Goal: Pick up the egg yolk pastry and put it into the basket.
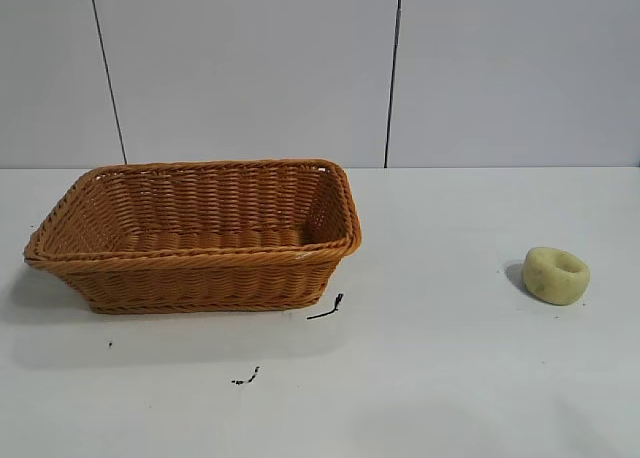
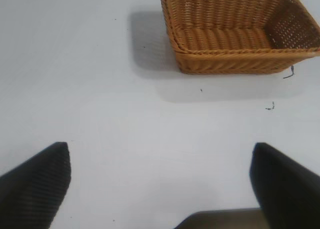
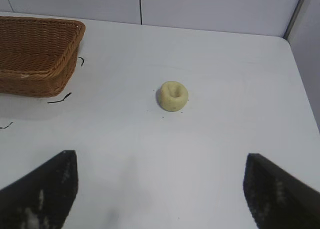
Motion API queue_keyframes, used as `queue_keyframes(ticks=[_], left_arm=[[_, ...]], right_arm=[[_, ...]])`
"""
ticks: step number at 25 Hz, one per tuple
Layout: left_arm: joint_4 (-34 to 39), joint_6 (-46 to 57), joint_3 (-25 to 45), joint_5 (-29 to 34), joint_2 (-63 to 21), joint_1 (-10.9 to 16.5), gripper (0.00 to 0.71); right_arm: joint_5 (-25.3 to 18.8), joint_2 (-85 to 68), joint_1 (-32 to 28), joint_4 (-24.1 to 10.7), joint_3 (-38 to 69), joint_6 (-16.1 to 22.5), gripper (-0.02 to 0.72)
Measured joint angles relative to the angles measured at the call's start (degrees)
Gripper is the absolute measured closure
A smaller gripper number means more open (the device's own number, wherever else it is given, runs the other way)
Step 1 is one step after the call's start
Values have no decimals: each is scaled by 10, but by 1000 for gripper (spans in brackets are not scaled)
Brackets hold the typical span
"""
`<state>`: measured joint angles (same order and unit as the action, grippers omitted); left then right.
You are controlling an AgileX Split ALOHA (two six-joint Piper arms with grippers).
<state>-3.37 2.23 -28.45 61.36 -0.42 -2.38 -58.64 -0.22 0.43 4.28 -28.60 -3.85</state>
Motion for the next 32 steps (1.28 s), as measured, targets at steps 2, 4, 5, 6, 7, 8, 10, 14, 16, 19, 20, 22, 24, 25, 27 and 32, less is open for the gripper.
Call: queue_keyframes(ticks=[2, 4, 5, 6, 7, 8, 10, 14, 16, 19, 20, 22, 24, 25, 27, 32], left_arm=[[0, 0, 0, 0, 0, 0, 15], [0, 0, 0, 0, 0, 0, 15], [0, 0, 0, 0, 0, 0, 15], [0, 0, 0, 0, 0, 0, 15], [0, 0, 0, 0, 0, 0, 15], [0, 0, 0, 0, 0, 0, 15], [0, 0, 0, 0, 0, 0, 15], [0, 0, 0, 0, 0, 0, 15], [0, 0, 0, 0, 0, 0, 15], [0, 0, 0, 0, 0, 0, 15], [0, 0, 0, 0, 0, 0, 15], [0, 0, 0, 0, 0, 0, 15], [0, 0, 0, 0, 0, 0, 15], [0, 0, 0, 0, 0, 0, 15], [0, 0, 0, 0, 0, 0, 15], [0, 0, 0, 0, 0, 0, 15]], right_arm=[[0, 0, 0, 0, 0, 0, 78], [0, 0, 0, 0, 0, 0, 78], [0, 0, 0, 0, 0, 0, 78], [0, 0, 0, 0, 0, 0, 78], [0, 0, 0, 0, 0, 0, 78], [0, 0, 0, 0, 0, 0, 78], [1, 0, 0, 0, 0, 0, 78], [7, 11, 0, -1, -19, 0, 71], [9, 46, 0, -1, -38, 0, 43], [9, 131, 0, -1, -68, 0, 17], [9, 166, 0, -1, -78, 0, 15], [13, 234, 0, -1, -100, 0, 15], [13, 312, 0, -1, -120, 0, 15], [13, 353, 0, -1, -130, 0, 15], [14, 431, 0, -1, -153, -1, 15], [24, 638, 0, -3, -216, -1, 15]])
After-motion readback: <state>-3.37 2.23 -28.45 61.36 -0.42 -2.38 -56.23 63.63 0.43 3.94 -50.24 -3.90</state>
